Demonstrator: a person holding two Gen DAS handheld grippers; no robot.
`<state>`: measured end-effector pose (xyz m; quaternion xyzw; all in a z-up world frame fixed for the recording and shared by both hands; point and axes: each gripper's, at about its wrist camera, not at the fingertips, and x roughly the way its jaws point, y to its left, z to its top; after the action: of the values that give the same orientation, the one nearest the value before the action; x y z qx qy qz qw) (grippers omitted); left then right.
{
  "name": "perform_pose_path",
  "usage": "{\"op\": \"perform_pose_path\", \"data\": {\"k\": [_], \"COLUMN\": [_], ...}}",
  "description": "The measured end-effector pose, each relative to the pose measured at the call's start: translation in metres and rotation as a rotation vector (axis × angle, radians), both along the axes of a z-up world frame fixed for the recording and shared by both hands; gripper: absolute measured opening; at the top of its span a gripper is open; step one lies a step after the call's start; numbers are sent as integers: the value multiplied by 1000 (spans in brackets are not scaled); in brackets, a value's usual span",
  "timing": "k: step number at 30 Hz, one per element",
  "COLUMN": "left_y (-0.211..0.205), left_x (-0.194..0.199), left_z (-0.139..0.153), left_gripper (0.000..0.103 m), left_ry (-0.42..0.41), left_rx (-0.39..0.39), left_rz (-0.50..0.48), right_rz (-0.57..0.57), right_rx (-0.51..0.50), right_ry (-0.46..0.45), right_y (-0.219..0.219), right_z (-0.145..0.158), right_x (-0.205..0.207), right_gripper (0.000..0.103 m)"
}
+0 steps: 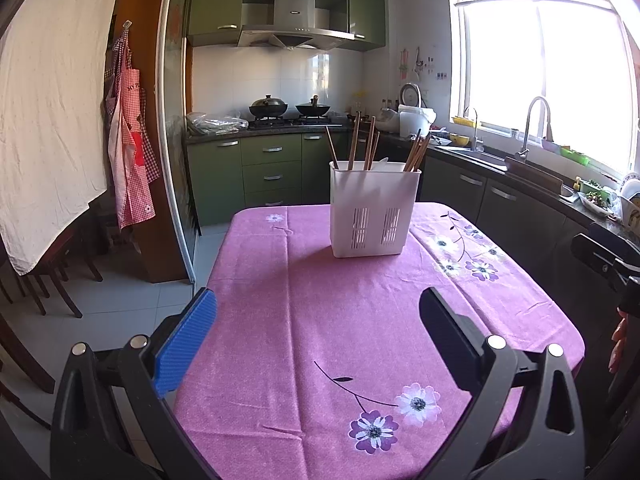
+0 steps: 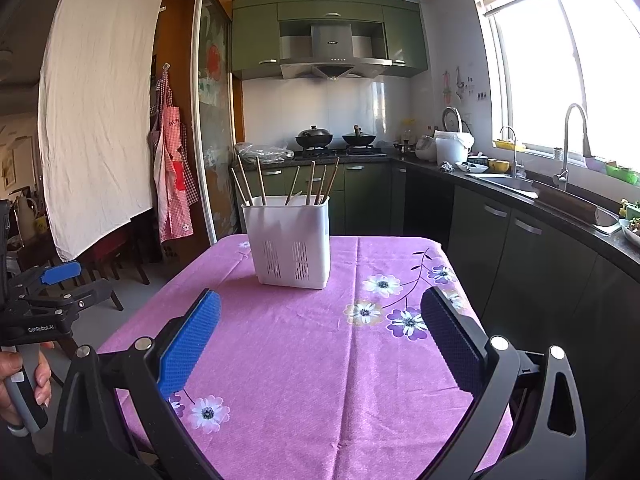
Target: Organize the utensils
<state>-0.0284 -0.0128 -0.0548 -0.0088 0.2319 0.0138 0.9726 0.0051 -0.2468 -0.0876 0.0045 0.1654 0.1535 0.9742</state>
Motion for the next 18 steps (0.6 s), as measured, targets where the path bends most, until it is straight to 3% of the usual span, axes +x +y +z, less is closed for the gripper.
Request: {"op": "perform_pose_path", "data": {"k": [18], "left_y": [6], "left_x": [-4], "left_z": [3], "left_gripper": [96], "left_ry": [-15], "left_rx": [2], "left_rz": [26], "right_rz": [10], "right_rx": [-15], "right_ry": [10], "right_y": [3], "right_z": [-4], "right_x": [4], "right_gripper": [98]}}
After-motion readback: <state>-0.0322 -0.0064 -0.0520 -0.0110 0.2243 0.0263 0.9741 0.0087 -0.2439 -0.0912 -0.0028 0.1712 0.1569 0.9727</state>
